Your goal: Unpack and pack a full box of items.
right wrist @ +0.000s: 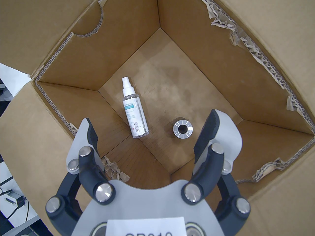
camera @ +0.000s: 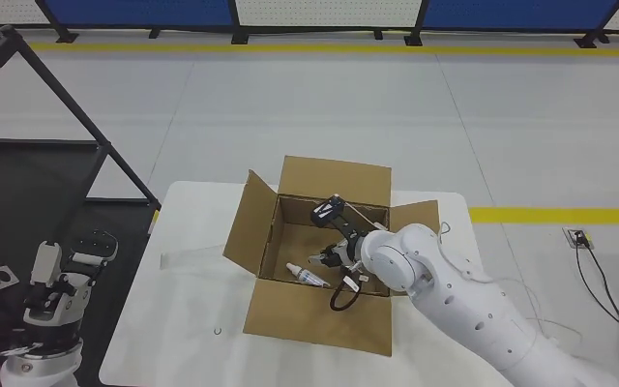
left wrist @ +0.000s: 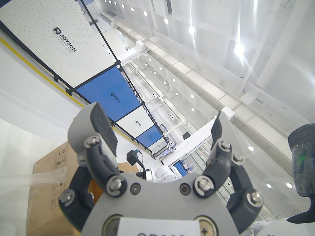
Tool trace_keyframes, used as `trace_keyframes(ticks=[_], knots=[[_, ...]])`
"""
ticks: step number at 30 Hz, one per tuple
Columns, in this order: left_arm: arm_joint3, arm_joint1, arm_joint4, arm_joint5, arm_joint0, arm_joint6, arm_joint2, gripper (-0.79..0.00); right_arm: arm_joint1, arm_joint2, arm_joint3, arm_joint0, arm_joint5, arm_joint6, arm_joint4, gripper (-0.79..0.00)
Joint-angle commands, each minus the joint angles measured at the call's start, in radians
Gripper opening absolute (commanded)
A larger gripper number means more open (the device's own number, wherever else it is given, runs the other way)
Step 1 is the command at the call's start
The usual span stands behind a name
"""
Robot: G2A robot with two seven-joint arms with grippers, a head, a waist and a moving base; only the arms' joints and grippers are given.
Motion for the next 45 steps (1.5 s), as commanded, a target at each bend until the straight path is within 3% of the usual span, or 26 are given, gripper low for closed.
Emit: trace_keyframes(ticks=[1,39,41,43,45], knots=[[0.000,0.000,0.000,0.000,0.000,0.000,0.000,0.000,0.000,0.000,0.000,0.000,0.000,0.000,0.000,0.000],[0.000,0.000,-0.001,0.002,0.000,0.002,0.000,0.000,0.000,0.000,0.000,-0.002,-0.001,-0.004,-0.002,0.000],[-0.001,-0.001,0.006,0.005,0.005,0.010,-0.003,0.000,-0.005,-0.008,0.011,-0.001,-0.010,-0.005,-0.027,0.000],[-0.007,-0.002,0.013,-0.003,0.015,0.017,0.000,0.000,-0.021,-0.035,0.046,0.021,0.050,0.015,-0.081,0.000],[-0.015,-0.004,0.020,-0.014,0.027,0.027,0.004,0.000,-0.044,-0.079,0.079,0.049,0.010,0.018,-0.111,0.000]])
